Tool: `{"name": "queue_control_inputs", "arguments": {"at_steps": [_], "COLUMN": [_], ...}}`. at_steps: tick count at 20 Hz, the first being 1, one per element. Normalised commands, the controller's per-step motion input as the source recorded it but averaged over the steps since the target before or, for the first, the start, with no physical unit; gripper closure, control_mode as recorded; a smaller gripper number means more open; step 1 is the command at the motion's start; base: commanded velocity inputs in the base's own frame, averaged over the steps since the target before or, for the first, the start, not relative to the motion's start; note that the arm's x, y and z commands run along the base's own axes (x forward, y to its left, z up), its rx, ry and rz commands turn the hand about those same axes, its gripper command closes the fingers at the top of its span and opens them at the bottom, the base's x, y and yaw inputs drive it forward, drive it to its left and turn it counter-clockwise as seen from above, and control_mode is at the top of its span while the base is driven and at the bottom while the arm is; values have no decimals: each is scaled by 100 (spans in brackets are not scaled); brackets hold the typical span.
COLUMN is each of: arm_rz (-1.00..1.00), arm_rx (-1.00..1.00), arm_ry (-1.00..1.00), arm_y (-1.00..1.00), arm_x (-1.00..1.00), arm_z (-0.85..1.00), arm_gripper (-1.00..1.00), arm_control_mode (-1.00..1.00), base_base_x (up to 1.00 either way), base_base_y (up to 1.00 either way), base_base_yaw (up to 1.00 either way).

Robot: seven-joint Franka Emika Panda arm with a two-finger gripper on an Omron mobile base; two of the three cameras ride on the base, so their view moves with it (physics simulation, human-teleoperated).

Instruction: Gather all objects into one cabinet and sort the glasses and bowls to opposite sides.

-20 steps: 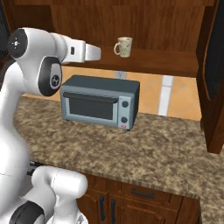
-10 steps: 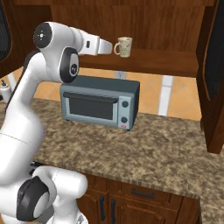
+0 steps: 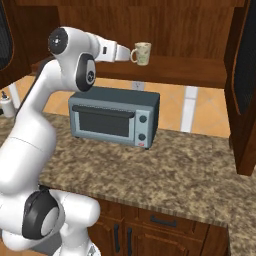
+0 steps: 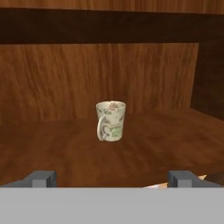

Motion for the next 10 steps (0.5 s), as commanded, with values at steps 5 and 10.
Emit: {"name": "queue_control_inputs", "arguments": {"at_steps": [5,10], "arm_rz": [-16,-2], "arm_rx": [5,0], "arm_ry": [1,6], "arm_y": [-2,6], "arm_x": [20,5], "arm_z": [0,0], "arm_gripper": [-100,-100], "arm_control_mode": [-100,-100], "base_base_x": [0,0], "base_base_y": [0,0], "base_base_yaw": [0,0]}}
